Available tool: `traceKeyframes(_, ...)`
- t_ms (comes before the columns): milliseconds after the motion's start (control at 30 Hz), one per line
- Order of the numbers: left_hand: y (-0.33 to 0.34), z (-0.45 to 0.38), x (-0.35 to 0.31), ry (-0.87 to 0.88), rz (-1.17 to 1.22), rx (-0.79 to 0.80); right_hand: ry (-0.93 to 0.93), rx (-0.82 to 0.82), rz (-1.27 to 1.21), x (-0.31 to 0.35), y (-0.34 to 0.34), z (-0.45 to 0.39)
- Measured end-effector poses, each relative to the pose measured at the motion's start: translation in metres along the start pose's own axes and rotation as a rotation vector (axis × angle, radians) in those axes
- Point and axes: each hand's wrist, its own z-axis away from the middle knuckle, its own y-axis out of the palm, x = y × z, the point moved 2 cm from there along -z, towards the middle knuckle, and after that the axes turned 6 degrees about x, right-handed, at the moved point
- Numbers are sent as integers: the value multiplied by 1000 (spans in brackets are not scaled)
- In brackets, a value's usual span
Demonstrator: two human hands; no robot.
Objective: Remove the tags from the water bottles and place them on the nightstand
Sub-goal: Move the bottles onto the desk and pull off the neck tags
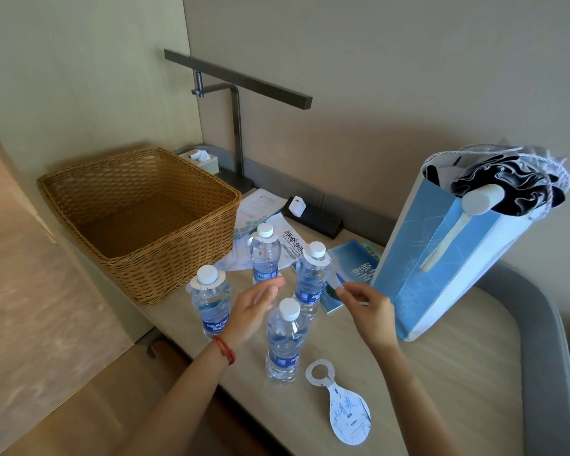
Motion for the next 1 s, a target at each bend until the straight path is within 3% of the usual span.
traceKeyframes(367,11,-76,13,-65,-97,104,-131,10,130,28,2,-43)
traceKeyframes(767,25,-106,33,-105,-11,140,-120,397,226,33,24,-91)
traceKeyframes(1000,25,-105,33,-75,-16,126,-128,458,239,34,27,-96)
